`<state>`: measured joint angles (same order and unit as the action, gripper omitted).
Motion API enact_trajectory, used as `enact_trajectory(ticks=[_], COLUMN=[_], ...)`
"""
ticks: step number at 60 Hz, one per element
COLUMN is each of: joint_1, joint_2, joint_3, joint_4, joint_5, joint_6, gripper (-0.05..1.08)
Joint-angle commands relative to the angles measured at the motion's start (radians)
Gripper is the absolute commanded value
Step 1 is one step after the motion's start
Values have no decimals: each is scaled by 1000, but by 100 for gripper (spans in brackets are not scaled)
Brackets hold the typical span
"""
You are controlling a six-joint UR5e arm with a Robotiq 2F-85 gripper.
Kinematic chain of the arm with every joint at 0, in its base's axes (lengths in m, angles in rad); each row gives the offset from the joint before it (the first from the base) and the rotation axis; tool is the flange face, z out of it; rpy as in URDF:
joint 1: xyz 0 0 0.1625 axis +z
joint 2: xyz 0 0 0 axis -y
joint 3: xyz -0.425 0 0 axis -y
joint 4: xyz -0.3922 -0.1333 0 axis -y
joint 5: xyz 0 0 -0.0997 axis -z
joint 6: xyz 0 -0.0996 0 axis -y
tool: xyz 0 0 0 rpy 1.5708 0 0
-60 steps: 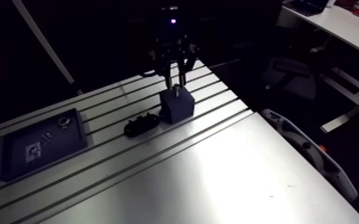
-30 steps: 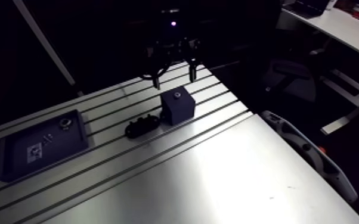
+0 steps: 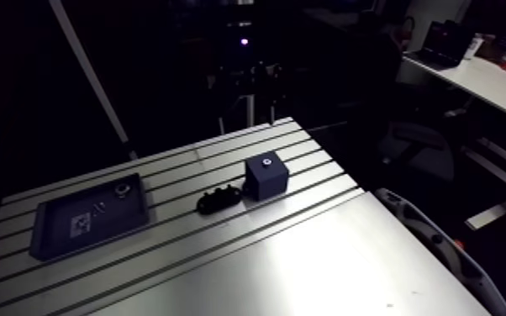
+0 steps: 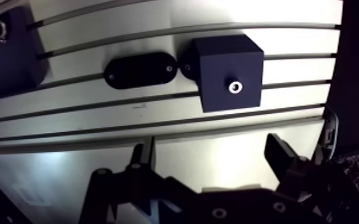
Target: Pick up the M10 bolt and insert it into the hole until fully seated.
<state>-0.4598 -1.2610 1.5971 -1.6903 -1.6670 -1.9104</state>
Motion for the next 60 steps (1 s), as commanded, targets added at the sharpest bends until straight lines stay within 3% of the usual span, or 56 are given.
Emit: enact_trajectory(ticks=[1, 15, 21, 23, 28, 60], joint_1=[186, 246, 255, 257, 257, 257], joint_2=[-152, -225, -236, -240, -246, -239], joint_3=[12, 8, 8, 3, -13, -65], joint_4=[89, 105, 108, 118, 136, 173], joint_5=[0, 17, 34, 48, 55, 36], joint_6=[71, 127, 146, 160, 164, 147], gripper=[0, 0, 0, 0, 0, 0])
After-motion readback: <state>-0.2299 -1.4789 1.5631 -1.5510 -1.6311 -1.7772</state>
